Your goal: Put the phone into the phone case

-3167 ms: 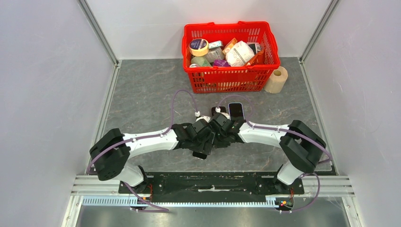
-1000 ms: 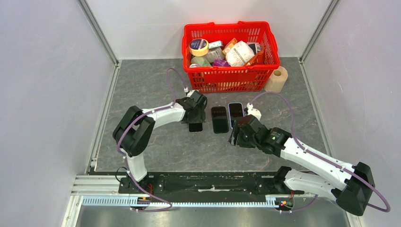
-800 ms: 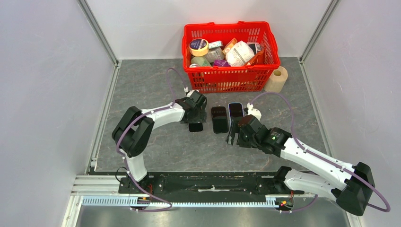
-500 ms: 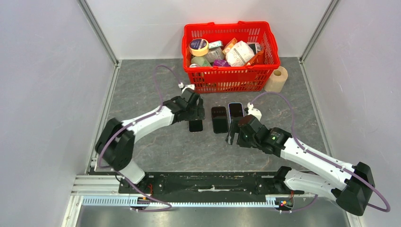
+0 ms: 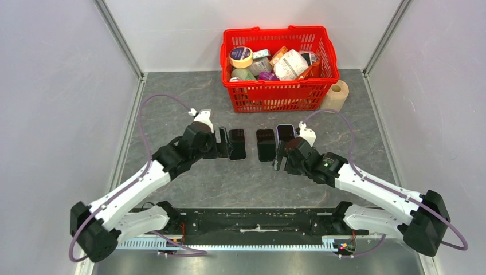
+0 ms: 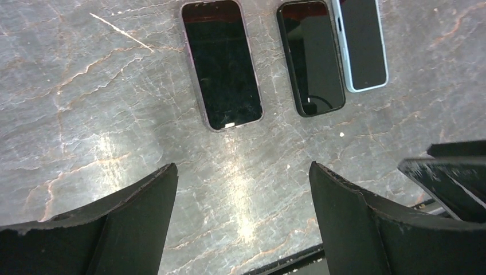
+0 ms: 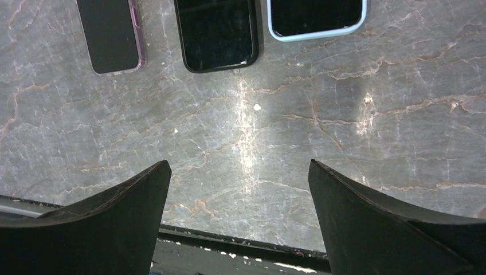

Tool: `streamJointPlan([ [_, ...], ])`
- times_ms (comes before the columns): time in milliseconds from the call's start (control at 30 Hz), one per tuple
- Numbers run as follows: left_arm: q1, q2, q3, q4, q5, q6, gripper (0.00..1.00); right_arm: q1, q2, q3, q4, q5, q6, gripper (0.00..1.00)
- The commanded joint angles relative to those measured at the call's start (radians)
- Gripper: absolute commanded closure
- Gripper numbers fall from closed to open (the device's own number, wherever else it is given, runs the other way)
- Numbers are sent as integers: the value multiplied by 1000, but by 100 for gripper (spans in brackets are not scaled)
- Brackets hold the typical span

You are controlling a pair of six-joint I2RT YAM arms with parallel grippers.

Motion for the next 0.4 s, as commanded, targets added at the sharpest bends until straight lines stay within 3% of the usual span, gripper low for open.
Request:
streamJointPlan([
  [0, -3, -109, -21, -69, 0, 26, 9, -4, 23, 59, 73, 79, 27, 3],
  [367, -3, -185, -36, -154, -37, 5, 9, -4, 18, 48, 113, 105, 71, 3],
])
